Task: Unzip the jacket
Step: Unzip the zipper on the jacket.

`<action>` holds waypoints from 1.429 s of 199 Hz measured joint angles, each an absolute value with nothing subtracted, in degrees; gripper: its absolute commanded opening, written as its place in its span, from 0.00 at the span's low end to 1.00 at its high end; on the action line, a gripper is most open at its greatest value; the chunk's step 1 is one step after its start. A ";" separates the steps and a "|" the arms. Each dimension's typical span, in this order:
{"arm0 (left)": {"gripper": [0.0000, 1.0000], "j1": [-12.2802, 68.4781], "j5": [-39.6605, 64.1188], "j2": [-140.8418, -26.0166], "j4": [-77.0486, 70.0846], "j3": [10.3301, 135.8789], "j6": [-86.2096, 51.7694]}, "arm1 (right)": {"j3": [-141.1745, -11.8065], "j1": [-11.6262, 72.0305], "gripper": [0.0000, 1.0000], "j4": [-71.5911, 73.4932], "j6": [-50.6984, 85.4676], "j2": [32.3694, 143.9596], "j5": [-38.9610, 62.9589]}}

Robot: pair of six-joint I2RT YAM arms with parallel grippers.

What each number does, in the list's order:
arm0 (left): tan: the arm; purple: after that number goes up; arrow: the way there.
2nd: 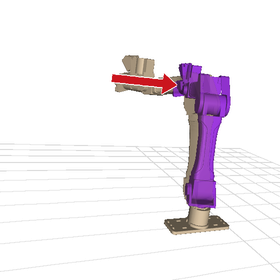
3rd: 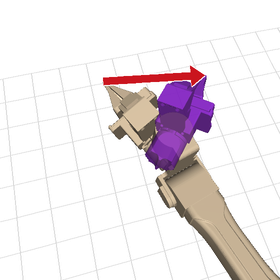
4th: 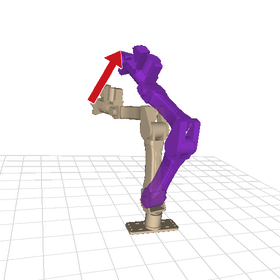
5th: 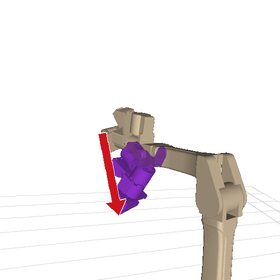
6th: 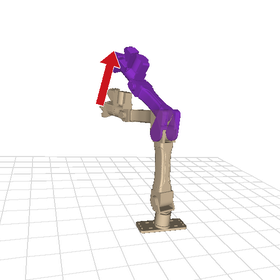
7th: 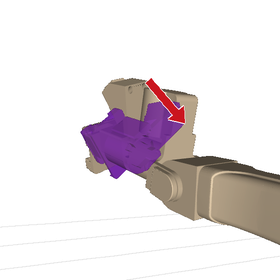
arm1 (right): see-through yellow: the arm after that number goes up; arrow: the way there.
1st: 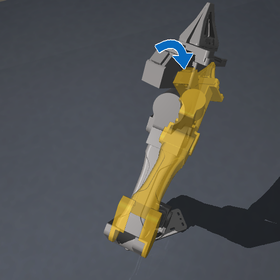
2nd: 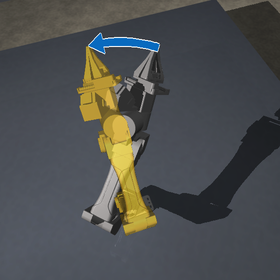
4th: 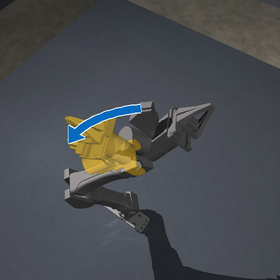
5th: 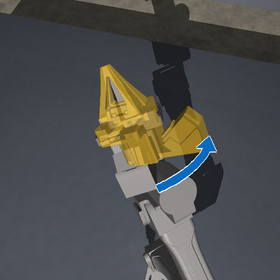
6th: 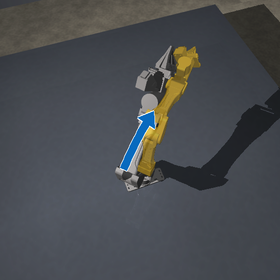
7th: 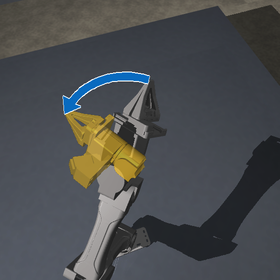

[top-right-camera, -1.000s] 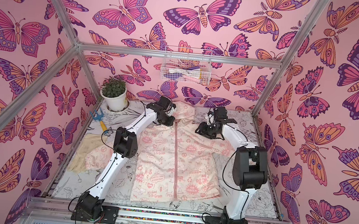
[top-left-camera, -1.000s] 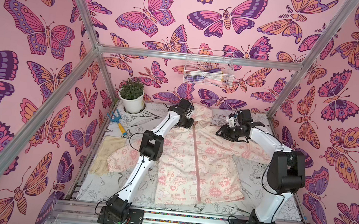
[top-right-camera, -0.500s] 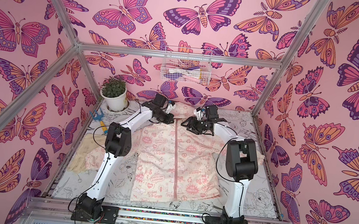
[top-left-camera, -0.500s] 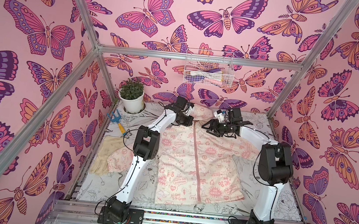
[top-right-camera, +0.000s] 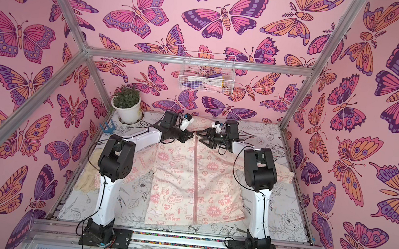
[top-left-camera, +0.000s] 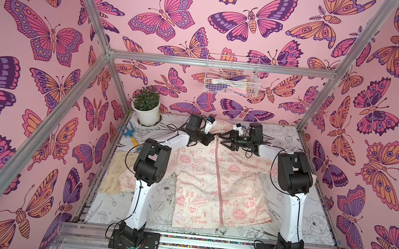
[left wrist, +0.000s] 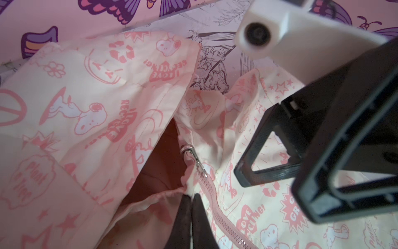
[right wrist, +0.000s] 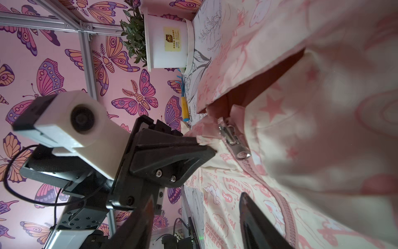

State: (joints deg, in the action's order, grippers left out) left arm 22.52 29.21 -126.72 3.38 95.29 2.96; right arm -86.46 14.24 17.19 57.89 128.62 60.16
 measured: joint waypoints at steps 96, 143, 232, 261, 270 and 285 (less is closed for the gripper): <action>0.00 22.52 32.18 -122.78 -6.46 87.07 5.19 | -85.47 14.24 0.58 33.52 71.02 136.18 63.96; 0.00 22.59 32.97 -122.78 -6.85 87.05 5.34 | -86.59 14.24 0.56 43.59 79.90 139.11 64.40; 0.00 22.90 33.04 -122.78 -7.68 86.83 5.34 | -91.33 14.24 0.63 62.13 94.76 145.14 64.58; 0.00 22.90 33.06 -122.69 -7.68 86.32 5.34 | -91.42 14.26 0.63 65.84 97.27 145.47 64.60; 0.00 22.90 33.06 -122.61 -7.70 86.19 5.34 | -91.59 14.26 0.63 66.52 97.62 145.49 64.62; 0.00 22.90 33.06 -122.45 -7.70 86.11 5.34 | -91.83 14.28 0.62 67.09 98.00 145.51 64.62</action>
State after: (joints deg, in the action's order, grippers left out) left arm 22.90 33.06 -122.45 -7.70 86.11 5.34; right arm -91.83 14.28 67.09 98.00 145.51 64.62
